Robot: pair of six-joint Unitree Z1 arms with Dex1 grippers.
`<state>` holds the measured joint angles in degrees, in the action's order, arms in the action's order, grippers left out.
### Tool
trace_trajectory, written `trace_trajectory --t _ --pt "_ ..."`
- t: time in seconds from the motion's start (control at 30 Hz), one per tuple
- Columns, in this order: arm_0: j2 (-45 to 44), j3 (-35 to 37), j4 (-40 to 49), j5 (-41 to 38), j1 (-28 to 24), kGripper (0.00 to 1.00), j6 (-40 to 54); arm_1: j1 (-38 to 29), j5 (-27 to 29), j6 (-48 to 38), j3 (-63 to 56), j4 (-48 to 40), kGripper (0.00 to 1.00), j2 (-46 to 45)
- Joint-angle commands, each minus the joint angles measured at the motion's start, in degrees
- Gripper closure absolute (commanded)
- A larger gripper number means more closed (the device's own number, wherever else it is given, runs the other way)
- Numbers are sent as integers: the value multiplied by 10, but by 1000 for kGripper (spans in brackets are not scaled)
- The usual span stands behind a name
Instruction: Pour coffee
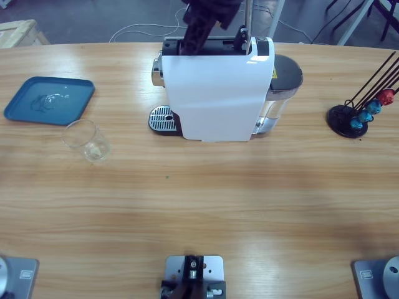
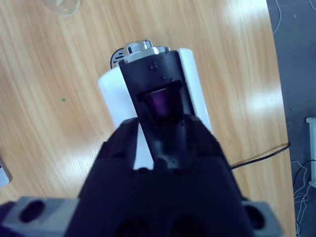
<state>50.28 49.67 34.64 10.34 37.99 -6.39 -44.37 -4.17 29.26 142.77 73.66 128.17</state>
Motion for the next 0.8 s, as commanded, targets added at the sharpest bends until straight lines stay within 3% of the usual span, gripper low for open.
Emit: trace_trajectory --t 0.03,0.07,0.13,0.23,0.27,0.3,0.4,0.5,0.6,0.67,0.73,0.77,0.8 --pt "-13 -19 -7 -6 7 18 8 -7 11 -3 92 36 9 36" --pt "-14 -20 -9 -6 7 18 8 -11 10 -3 115 45 78 29" --pt "-22 -33 -27 -6 7 19 8 -20 11 -11 151 60 358 3" --pt "-30 -43 -41 -5 7 23 7 -23 52 -68 165 56 632 -50" --pt "-30 -44 -41 -5 7 25 7 -24 51 -70 151 57 782 -69" --pt "-31 -44 -41 -5 7 27 7 -25 50 -73 143 68 998 -89" --pt "-33 -44 -41 -5 7 27 7 -25 42 -81 155 100 1000 -131" --pt "-31 -44 -41 -5 7 27 7 -19 -51 -103 176 96 1000 -168" --pt "-33 -44 -41 -5 7 27 7 23 -202 -158 180 95 1000 -179" --pt "-35 -44 -41 -5 7 27 7 64 -314 -256 178 92 1000 -154" --pt "-37 -44 -41 -5 7 27 7 93 -409 -268 182 92 1000 -128" --pt "-39 -44 -41 -5 7 27 7 95 -363 -243 190 92 1000 -133" --pt "-41 -44 -41 -5 7 27 7 92 -265 -238 193 90 1000 -143"
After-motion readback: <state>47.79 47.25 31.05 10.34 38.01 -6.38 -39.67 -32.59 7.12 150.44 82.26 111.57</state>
